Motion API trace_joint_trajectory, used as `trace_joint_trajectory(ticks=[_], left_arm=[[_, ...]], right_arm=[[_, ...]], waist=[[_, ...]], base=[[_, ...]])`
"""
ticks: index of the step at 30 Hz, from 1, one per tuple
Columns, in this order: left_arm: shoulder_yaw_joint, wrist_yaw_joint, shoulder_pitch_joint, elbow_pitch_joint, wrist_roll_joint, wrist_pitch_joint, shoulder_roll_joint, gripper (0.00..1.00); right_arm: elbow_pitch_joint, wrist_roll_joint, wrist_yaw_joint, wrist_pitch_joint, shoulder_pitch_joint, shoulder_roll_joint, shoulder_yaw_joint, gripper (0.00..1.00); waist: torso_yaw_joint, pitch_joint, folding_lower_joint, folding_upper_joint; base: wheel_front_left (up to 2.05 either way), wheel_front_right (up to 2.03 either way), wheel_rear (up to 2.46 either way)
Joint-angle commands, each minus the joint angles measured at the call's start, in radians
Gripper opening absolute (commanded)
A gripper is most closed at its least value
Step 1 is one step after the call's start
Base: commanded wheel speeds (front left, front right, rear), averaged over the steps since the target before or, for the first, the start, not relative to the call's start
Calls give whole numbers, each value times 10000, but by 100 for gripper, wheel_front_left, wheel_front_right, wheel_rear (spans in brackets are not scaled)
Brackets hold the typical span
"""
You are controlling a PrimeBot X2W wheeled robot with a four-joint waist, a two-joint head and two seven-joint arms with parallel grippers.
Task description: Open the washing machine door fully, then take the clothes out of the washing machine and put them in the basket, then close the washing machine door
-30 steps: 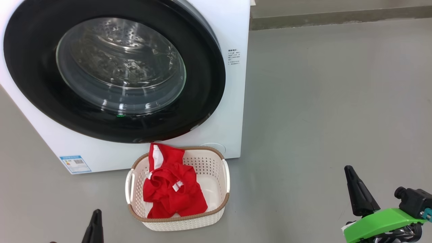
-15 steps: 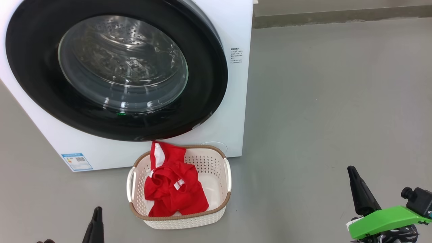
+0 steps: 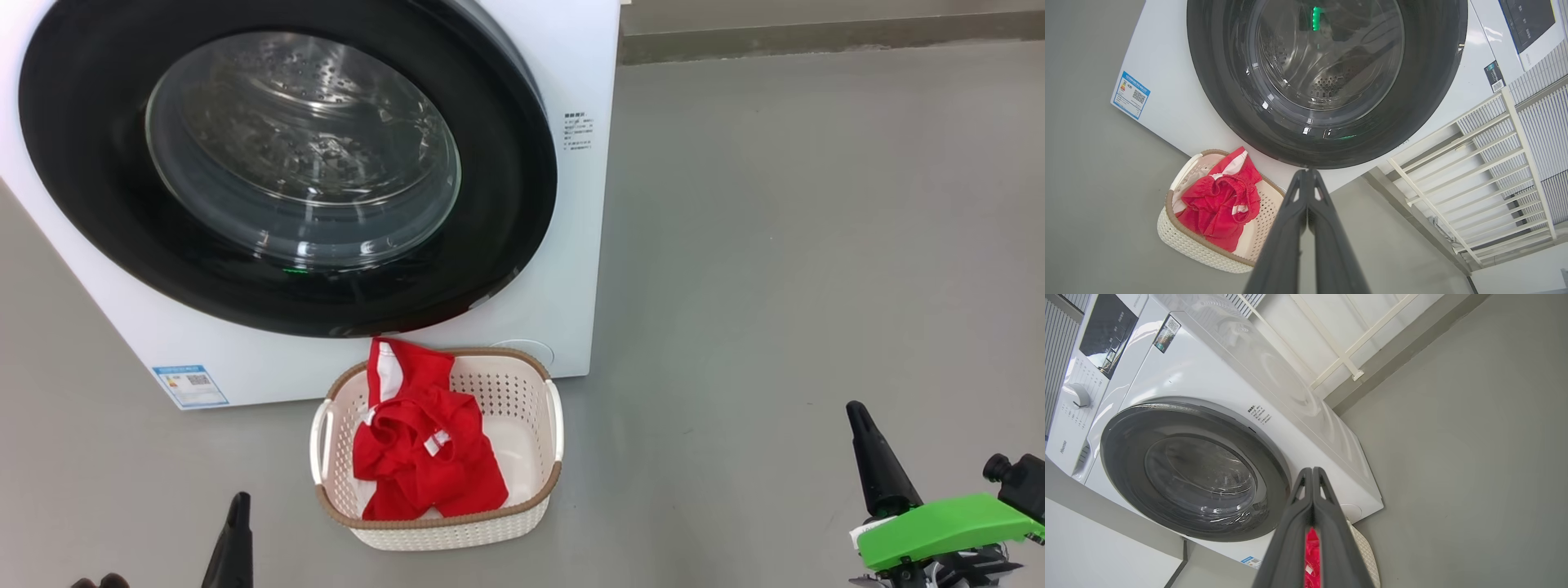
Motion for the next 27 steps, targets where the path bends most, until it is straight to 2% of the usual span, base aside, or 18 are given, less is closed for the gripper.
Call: trace_joint_trajectory(ticks=[1, 27], left_arm=[[155, -109, -471, -201, -224, 37, 184, 0], [151, -162, -860, -31, -3211, 783, 239, 0]], right_arm=[[-219, 256, -6, 42, -549, -89, 31, 0], [-125, 2990, -8, 809, -736, 20, -259, 0]], waist=[[5, 4, -1, 0], [154, 107, -1, 0]], base=[[0, 0, 0], [0, 0, 0]])
